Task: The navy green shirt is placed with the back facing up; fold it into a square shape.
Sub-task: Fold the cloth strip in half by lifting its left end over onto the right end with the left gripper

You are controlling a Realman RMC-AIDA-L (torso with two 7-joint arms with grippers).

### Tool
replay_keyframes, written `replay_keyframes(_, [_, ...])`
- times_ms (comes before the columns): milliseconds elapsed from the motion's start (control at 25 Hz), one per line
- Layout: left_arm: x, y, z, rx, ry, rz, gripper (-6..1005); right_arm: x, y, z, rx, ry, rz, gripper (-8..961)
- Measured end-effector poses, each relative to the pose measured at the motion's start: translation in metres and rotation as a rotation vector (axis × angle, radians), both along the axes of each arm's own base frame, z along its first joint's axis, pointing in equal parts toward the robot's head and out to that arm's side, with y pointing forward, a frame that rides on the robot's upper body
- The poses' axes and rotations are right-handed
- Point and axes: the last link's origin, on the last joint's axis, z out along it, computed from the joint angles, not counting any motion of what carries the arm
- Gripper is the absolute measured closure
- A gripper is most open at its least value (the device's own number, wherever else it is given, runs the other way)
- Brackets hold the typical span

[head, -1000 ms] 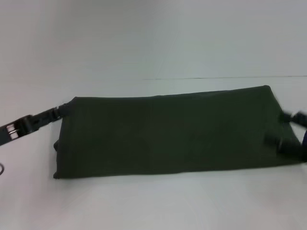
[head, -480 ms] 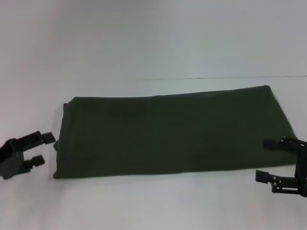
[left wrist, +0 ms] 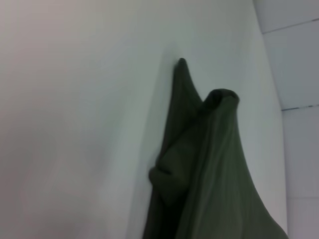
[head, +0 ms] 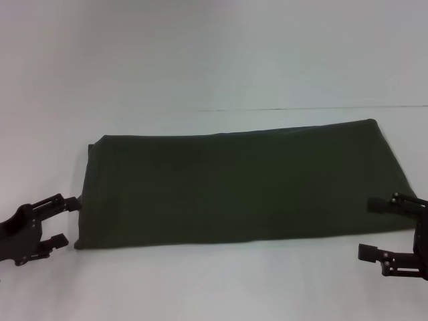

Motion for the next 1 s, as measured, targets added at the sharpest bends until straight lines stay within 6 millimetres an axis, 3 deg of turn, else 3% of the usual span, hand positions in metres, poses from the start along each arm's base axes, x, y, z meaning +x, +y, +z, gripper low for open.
replay_keyframes(520, [-0.005, 0.005, -0.012, -0.016, 0.007, 0.066, 91, -0.001, 0.0, -0.002, -0.007, 0.007, 0.001, 37])
replay_keyframes(1000, [0.002, 0.013, -0.027, -0.05, 0.0, 0.071, 98, -0.002, 0.001, -0.001, -0.008, 0.008, 0.006, 38])
